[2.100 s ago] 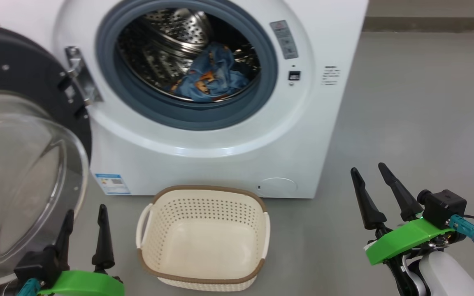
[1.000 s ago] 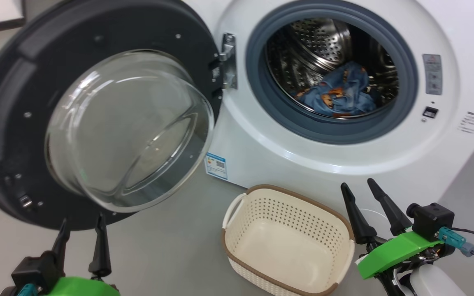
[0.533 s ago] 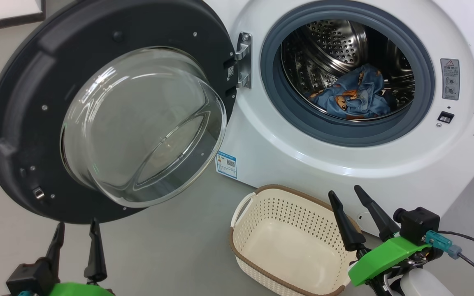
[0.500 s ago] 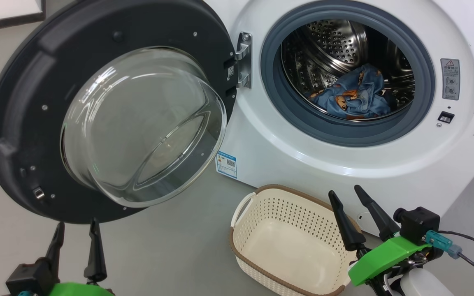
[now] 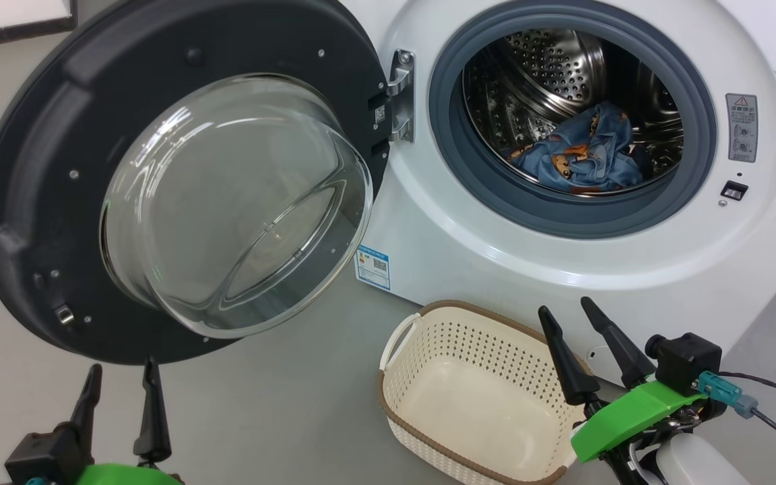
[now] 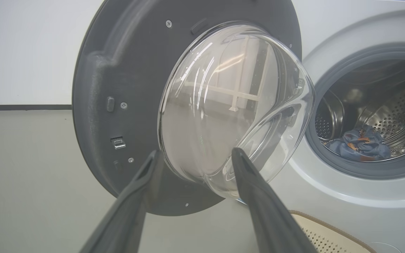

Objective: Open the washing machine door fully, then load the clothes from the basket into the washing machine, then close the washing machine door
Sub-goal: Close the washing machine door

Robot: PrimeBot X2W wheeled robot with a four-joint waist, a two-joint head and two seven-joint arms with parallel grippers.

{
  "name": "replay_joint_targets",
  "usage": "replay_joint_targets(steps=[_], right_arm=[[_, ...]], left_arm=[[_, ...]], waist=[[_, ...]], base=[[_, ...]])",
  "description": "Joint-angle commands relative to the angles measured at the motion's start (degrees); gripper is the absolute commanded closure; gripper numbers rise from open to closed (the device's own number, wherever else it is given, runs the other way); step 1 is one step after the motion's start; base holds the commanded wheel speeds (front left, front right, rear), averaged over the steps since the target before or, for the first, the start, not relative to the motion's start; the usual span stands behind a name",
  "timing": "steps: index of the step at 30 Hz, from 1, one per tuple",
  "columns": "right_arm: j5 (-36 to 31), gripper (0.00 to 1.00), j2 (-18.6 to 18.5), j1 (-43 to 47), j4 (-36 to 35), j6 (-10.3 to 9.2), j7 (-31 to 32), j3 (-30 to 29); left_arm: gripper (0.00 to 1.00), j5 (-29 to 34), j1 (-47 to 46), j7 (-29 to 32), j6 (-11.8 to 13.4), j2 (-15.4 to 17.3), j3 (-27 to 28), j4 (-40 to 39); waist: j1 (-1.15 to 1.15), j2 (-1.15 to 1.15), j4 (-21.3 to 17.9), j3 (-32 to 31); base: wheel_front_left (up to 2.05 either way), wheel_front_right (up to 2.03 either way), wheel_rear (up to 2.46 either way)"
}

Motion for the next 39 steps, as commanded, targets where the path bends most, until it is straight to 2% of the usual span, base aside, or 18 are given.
replay_joint_targets(steps=[1,14,15,16,18,23,27,34,39], right_arm=[[0.51,0.0,-0.52,-1.71,-1.2,0.26,-0.46,1.14],[0.11,0.0,-0.41,-0.6,-1.69,0.26,-0.46,-0.14],[0.07,0.0,-0.42,-0.49,-1.73,0.26,-0.46,-0.25],[0.04,0.0,-0.41,-0.38,-1.77,0.26,-0.46,-0.35],[-0.02,0.0,-0.33,-0.15,-1.82,0.26,-0.46,-0.55],[-0.12,0.0,-0.17,0.43,-1.91,0.26,-0.46,-0.99],[-0.19,0.0,-0.19,0.75,-2.02,0.26,-0.46,-1.29],[-0.33,0.0,-0.35,0.73,-2.08,0.26,-0.46,-1.15],[-0.42,0.0,-0.77,0.4,-2.02,0.26,-0.46,-0.85]], left_arm=[[0.0,-0.32,-1.12,-0.56,0.31,1.36,1.99,-1.75],[0.0,-0.7,-1.41,-0.41,0.36,1.71,1.42,-1.34],[0.11,-0.77,-1.45,-0.37,0.35,1.71,1.38,-1.27],[0.54,-0.83,-1.48,-0.32,0.33,1.74,1.34,-1.21],[1.0,-1.25,-1.65,-0.23,0.14,1.75,1.42,-1.18],[1.0,-2.35,-2.98,-0.37,-1.08,2.91,2.31,-3.19],[1.0,-4.33,-5.16,0.64,-2.51,5.11,4.29,-6.83],[1.0,-11.55,-11.98,4.81,-5.39,9.84,10.47,-11.71],[1.0,-16.5,-16.72,7.88,-7.21,12.94,14.14,-11.64]], waist=[[0.0,0.0,-0.02,-0.03],[0.0,0.0,-0.19,-0.23],[0.0,0.0,-0.21,-0.25],[0.0,0.0,-0.22,-0.28],[0.0,0.0,-0.29,-0.37],[0.0,0.0,-0.48,-0.68],[0.0,0.0,-0.64,-0.94],[0.0,0.0,-1.6,-0.97],[0.0,0.0,-2.98,-0.46]], base=[[0.0,0.0,0.0],[0.0,0.0,0.0],[0.0,0.0,0.0],[0.0,0.0,0.0],[0.0,0.0,0.0],[0.0,0.0,0.0],[0.0,0.0,0.0],[0.0,0.0,0.0],[0.0,0.0,0.0]])
